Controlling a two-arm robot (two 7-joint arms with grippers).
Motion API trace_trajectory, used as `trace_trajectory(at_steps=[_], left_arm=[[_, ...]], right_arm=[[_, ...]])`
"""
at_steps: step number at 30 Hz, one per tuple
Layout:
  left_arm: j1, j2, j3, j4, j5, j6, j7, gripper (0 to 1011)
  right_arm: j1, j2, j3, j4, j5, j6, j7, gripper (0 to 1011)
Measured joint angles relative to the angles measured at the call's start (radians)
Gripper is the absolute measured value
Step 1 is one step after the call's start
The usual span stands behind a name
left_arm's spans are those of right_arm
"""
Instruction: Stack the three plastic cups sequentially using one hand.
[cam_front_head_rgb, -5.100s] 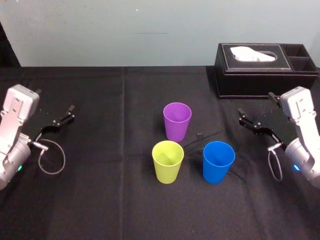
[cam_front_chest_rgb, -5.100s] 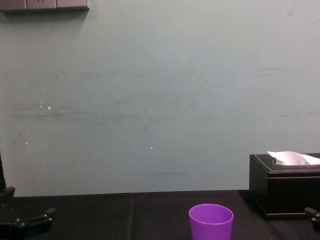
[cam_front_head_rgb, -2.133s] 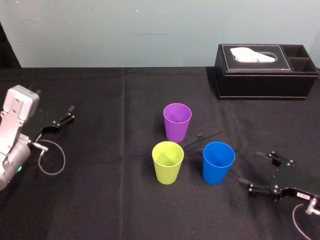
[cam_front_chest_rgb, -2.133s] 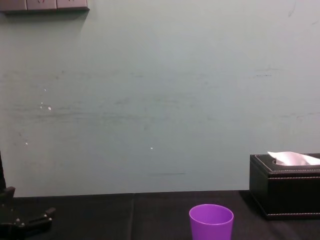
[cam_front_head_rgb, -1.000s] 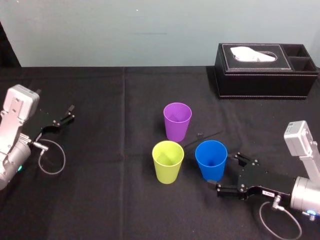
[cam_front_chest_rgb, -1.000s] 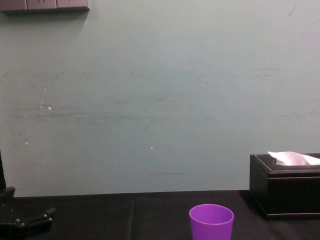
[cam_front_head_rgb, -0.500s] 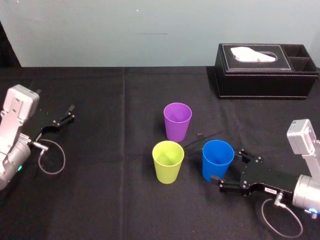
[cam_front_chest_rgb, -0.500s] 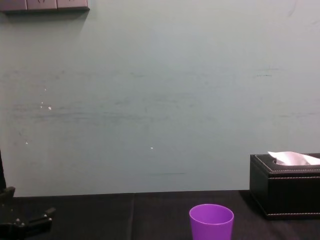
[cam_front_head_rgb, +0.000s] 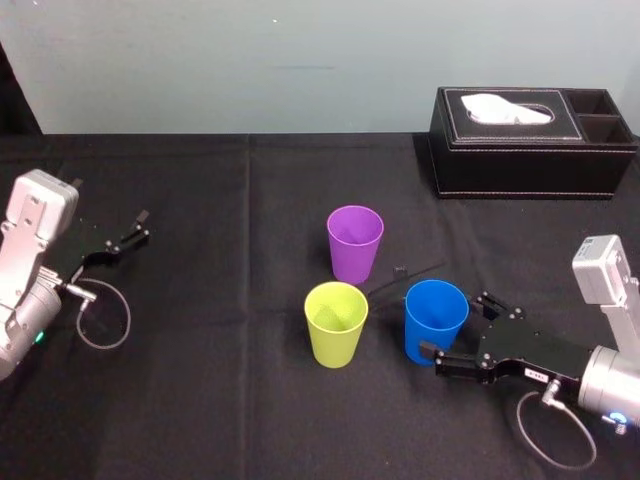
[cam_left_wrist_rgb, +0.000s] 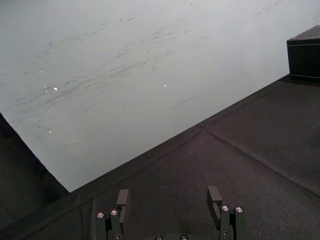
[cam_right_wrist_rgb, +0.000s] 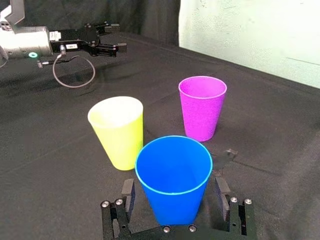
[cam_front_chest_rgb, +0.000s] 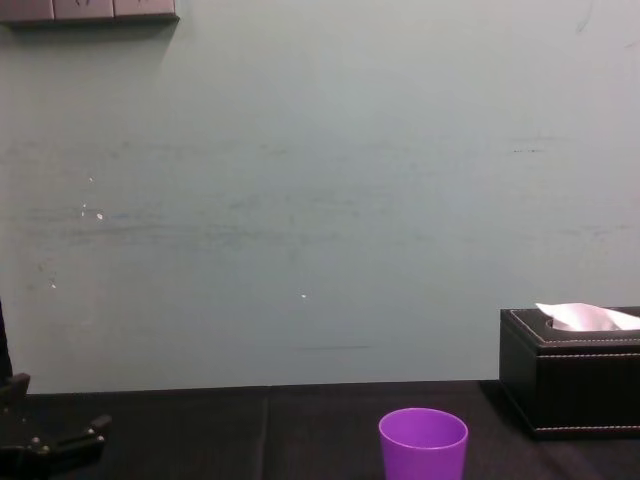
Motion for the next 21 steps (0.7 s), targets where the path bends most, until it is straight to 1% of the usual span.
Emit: trace_trajectory(at_steps=[13,21], left_arm=[[0.0,0.0,0.0,0.0,0.0,0.0,0.0,1011],[0.0,0.0,0.0,0.0,0.0,0.0,0.0,1011]], right_arm=[[0.021,-0.028,-0.012,0.023,-0.015,-0.008,-0.001,1003],[0.02,-0.028,-0.012,0.023,-0.015,-0.008,-0.001,1003]])
